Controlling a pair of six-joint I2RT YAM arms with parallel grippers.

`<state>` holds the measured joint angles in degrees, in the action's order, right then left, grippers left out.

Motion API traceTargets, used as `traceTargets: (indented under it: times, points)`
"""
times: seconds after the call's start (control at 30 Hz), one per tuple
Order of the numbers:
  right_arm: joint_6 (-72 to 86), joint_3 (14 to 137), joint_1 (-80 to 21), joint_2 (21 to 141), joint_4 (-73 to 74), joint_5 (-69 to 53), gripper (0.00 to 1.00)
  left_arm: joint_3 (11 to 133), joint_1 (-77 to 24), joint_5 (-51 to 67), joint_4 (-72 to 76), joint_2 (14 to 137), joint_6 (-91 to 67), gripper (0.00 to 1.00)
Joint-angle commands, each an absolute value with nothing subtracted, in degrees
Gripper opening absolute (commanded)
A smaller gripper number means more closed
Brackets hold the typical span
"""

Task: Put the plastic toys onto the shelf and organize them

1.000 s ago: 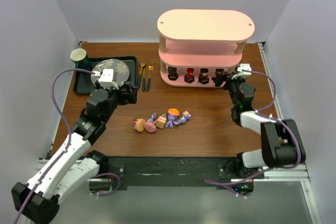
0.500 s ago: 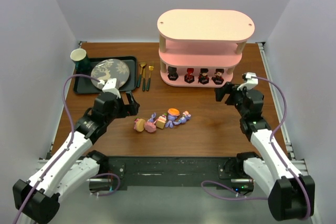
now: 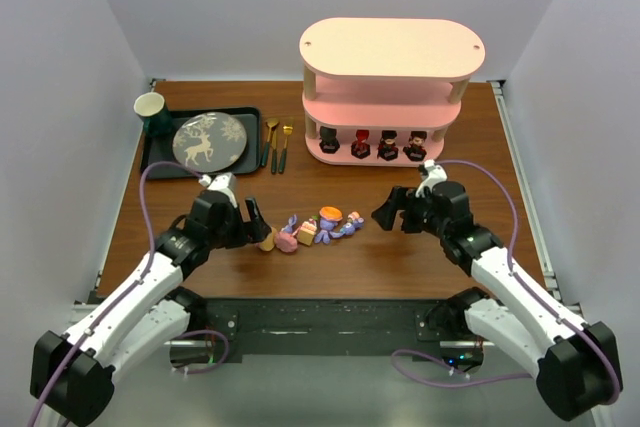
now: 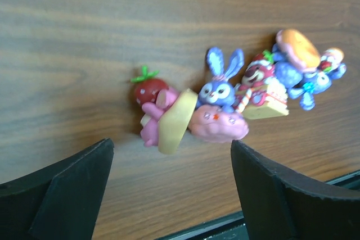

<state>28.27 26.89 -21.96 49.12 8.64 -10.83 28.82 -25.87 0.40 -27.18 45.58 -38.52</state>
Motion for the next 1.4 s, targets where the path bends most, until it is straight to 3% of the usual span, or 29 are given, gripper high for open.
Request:
traceTargets:
  times: [0.0, 0.4, 0.8, 0.97, 1.37]
  points:
    - [30.8, 26.0, -25.1, 49.0, 6.5, -9.5, 0.92, 25.5, -25.5, 3.1, -22.9, 45.4, -41.9, 0.87]
    - [31.7, 24.3, -27.8, 48.8, 3.0, -11.4, 0.92, 19.8, -25.6, 4.6, -9.9, 53.7, -44.0, 0.68]
    - [31.8, 24.9, -28.1, 47.6, 2.5, -14.1, 0.92, 19.0, -27.8, 7.6, -5.8, 52.2, -40.6, 0.03]
    - [31.9, 27.2, -29.3, 48.1, 3.9, -15.6, 0.92, 22.2, -30.0, 4.4, -9.3, 47.6, -35.7, 0.0]
    - [34.3, 39.3, -33.6, 49.3, 13.8, -20.4, 0.92, 34.5, -56.8, -16.0, -9.2, 49.5, -15.0, 0.0]
